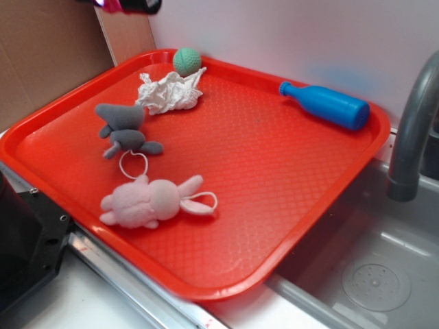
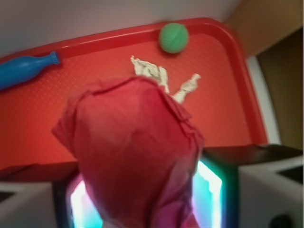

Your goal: Grab the red paper.

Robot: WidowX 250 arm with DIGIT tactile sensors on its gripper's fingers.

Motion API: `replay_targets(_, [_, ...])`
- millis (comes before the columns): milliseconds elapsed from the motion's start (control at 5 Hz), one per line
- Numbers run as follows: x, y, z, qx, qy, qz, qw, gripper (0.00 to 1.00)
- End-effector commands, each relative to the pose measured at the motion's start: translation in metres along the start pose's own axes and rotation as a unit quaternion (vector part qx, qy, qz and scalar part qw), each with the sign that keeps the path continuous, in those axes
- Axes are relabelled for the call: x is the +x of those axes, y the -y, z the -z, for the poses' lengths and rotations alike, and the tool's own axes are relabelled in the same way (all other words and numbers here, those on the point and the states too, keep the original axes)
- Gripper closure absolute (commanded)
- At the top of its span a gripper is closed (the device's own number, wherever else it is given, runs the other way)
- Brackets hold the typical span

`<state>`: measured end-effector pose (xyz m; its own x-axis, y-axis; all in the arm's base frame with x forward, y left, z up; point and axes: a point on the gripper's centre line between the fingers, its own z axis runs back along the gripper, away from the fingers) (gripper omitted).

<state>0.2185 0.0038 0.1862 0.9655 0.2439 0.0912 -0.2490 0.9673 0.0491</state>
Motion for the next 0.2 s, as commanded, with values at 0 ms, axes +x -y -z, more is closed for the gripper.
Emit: replay_targets(0, [-0.0048, 0.0313, -0.0180, 0.021, 0.030, 0.011, 0.999, 1.00])
